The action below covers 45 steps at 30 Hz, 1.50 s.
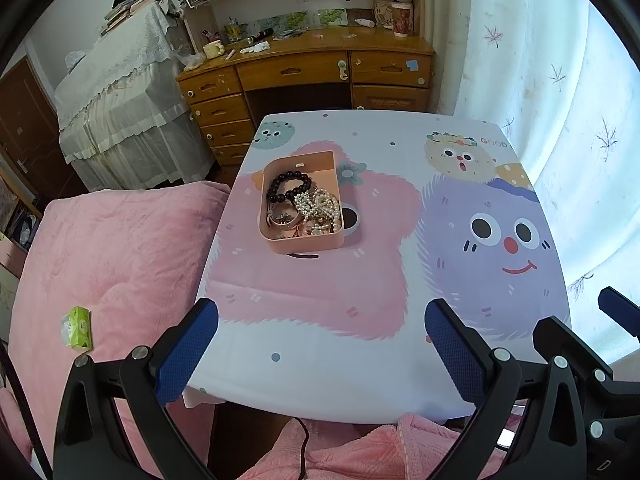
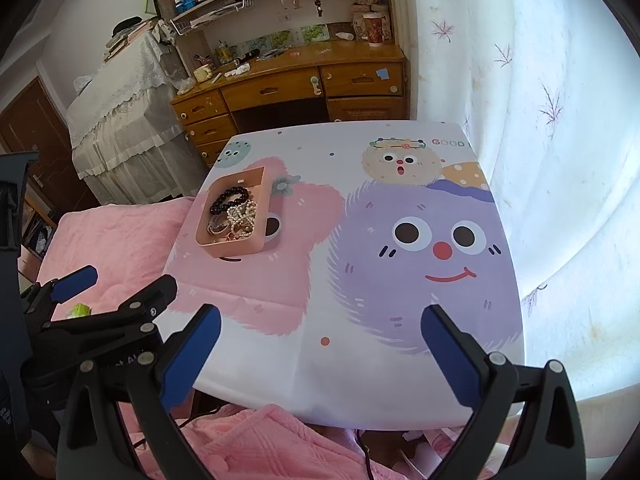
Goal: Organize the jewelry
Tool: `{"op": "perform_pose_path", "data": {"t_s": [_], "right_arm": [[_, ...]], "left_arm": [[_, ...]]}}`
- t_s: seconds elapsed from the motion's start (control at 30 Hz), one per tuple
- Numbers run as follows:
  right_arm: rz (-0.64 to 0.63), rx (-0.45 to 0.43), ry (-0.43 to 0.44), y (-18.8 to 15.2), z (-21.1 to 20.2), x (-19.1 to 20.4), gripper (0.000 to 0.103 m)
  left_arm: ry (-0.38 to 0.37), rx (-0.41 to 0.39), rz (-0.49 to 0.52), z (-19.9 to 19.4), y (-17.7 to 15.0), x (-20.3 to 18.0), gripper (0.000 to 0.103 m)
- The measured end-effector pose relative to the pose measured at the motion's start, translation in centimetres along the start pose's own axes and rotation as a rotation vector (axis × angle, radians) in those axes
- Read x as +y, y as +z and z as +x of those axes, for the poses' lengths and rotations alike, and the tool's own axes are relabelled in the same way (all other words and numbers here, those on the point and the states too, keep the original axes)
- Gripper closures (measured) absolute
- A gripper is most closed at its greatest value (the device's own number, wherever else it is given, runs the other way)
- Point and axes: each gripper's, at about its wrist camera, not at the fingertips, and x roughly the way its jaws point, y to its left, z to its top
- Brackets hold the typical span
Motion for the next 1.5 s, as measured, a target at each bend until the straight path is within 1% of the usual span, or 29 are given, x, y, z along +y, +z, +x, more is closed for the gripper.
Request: {"op": "perform_pose_path", "data": {"t_s": [0.37,1.5], "right_arm": [[0.015,0.026,-0.004,0.25,0.52,-0.39,0.002],[0.015,0.026,-0.004,0.34,0.52,-0.39,0.002]], "left_arm": [[0.002,0.026,0.016,0.71,0.25,-0.15,0.001],[0.012,0.017,0.014,0.73,0.38,-0.76,0.001]]}}
